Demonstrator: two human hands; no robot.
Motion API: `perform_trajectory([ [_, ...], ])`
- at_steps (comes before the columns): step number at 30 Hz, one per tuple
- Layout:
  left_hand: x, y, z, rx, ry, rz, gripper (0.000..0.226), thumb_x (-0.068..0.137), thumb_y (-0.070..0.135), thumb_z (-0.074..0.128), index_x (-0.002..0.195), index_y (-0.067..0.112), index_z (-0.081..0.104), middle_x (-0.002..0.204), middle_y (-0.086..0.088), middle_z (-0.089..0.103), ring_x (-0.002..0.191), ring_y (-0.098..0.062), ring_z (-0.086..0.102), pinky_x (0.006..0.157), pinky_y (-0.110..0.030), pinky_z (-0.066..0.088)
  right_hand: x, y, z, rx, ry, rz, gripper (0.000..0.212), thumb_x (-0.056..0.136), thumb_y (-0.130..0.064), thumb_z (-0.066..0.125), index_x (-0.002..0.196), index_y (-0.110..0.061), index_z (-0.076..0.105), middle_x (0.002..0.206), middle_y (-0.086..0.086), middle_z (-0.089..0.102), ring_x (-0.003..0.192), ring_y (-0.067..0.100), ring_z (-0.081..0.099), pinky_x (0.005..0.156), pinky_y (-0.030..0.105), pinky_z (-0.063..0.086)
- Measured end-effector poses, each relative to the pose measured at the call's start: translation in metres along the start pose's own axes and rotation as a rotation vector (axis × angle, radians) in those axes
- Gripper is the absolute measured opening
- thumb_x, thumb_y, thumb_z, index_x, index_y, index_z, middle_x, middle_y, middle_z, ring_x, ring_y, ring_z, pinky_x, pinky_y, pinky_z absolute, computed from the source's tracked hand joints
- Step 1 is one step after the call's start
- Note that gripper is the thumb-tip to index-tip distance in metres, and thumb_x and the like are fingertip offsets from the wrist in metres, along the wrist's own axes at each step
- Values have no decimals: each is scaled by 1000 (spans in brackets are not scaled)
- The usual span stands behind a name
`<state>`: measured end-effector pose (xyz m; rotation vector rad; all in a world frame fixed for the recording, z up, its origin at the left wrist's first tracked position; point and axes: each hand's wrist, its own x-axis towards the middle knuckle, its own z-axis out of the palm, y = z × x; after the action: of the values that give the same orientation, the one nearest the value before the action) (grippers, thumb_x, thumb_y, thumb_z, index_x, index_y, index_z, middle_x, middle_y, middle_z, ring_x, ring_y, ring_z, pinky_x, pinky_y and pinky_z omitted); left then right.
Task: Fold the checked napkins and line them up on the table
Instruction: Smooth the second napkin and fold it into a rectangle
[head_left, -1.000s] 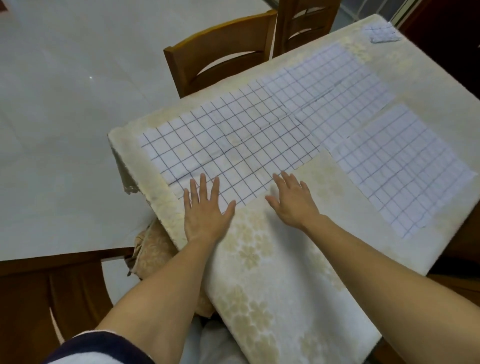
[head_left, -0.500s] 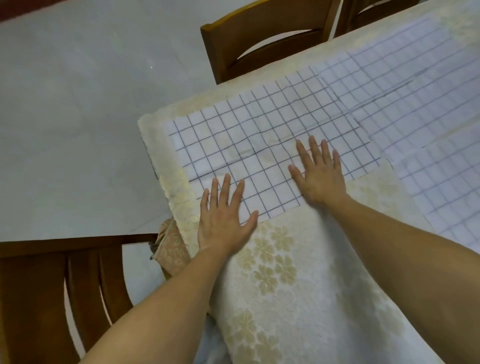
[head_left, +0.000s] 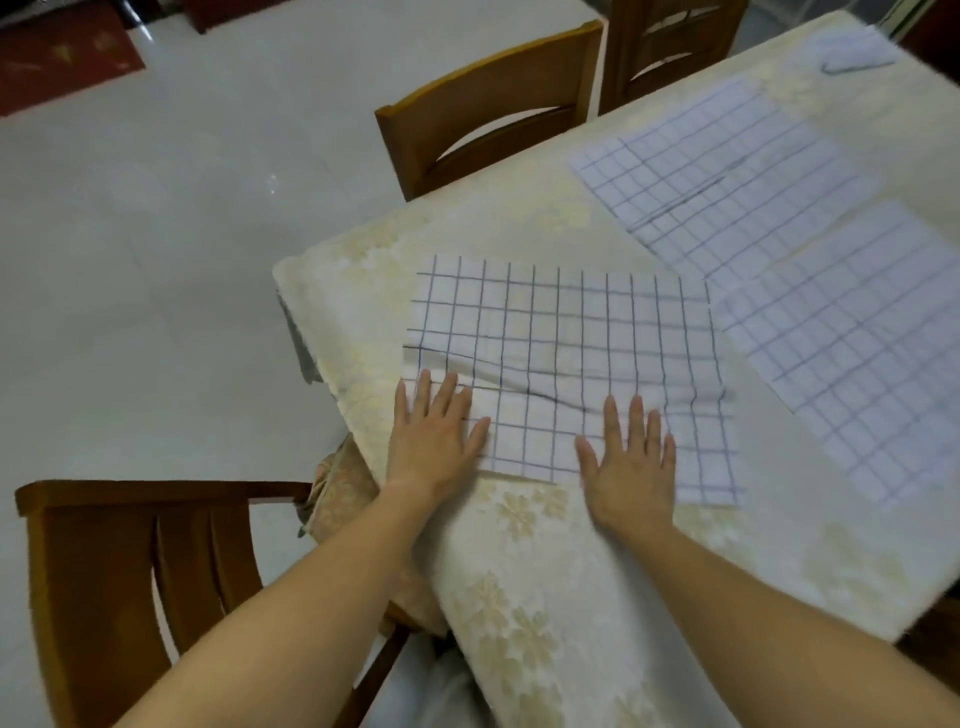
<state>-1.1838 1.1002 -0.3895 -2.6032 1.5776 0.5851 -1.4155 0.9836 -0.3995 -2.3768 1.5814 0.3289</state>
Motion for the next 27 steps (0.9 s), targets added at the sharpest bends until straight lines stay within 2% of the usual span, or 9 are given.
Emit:
perform_trajectory([
  [5, -9, 44, 8, -33, -27, 27, 74, 107, 55, 9, 164, 9, 0, 172, -2, -10, 158, -27, -17, 127, -52, -9, -68, 9, 9, 13, -49, 182, 72, 96, -67, -6, 160, -34, -10, 170, 3, -3, 155, 29, 7, 125, 48, 4],
  [7, -17, 52, 14, -26, -46, 88, 74, 108, 53, 13, 163, 6, -3, 172, -5, -10, 158, -27, -15, 128, -49, -9, -91, 15, 5, -30, -31, 182, 70, 100, -64, 3, 161, -32, 8, 166, 8, 21, 146, 33, 27, 121, 48, 14],
  [9, -24, 56, 20, -21, -40, 156, 73, 107, 48, 21, 163, 7, -1, 173, -6, -10, 158, -29, -14, 128, -50, -7, -106, 23, -2, -76, 44, 172, 67, 102, -59, 10, 158, -27, 29, 147, 12, 47, 129, 33, 43, 114, 48, 24],
  [10, -27, 58, 22, -10, -25, 183, 72, 106, 44, 26, 164, 9, 0, 173, -6, -11, 158, -30, -15, 127, -52, -8, -107, 27, -7, -71, 93, 175, 68, 101, -58, 12, 155, -24, 35, 141, 12, 52, 124, 33, 46, 112, 48, 27],
  [12, -28, 66, 20, 24, 18, 234, 73, 104, 40, 31, 164, 14, -1, 172, -4, -14, 157, -31, -19, 126, -53, -11, -100, 35, -13, 6, 140, 174, 68, 101, -57, 16, 156, -20, 33, 152, 15, 43, 136, 35, 38, 118, 49, 24],
  [14, -21, 83, 15, 23, 61, 283, 71, 105, 38, 33, 165, 19, -1, 172, -2, -15, 157, -30, -20, 126, -52, -13, -79, 36, -15, 83, 109, 137, 67, 104, -56, 17, 161, -21, 17, 167, 11, 16, 153, 32, 13, 125, 48, 6],
  [17, 4, 111, 16, 13, 35, 284, 67, 108, 49, 24, 164, 26, -4, 171, 0, -17, 156, -29, -21, 125, -53, -13, -39, 37, -8, 87, 57, 64, 69, 103, -60, 14, 162, -27, 0, 169, 4, -5, 155, 28, -8, 125, 48, -7],
  [22, 12, 118, 45, 107, -39, 299, 74, 101, 69, 4, 161, 33, -21, 167, 3, -30, 153, -30, -30, 123, -57, -15, -43, 72, 26, 38, 99, 32, 66, 102, -63, 8, 160, -36, -8, 169, -3, -12, 155, 25, -15, 125, 48, -5],
  [27, -6, 125, 52, 93, -50, 385, 80, 96, 76, 1, 159, 35, -24, 165, 3, -35, 151, -29, -35, 123, -58, -16, -76, 95, 27, 60, 72, 187, 71, 99, -69, 4, 159, -35, -13, 168, -2, -19, 154, 26, -18, 125, 50, -3],
])
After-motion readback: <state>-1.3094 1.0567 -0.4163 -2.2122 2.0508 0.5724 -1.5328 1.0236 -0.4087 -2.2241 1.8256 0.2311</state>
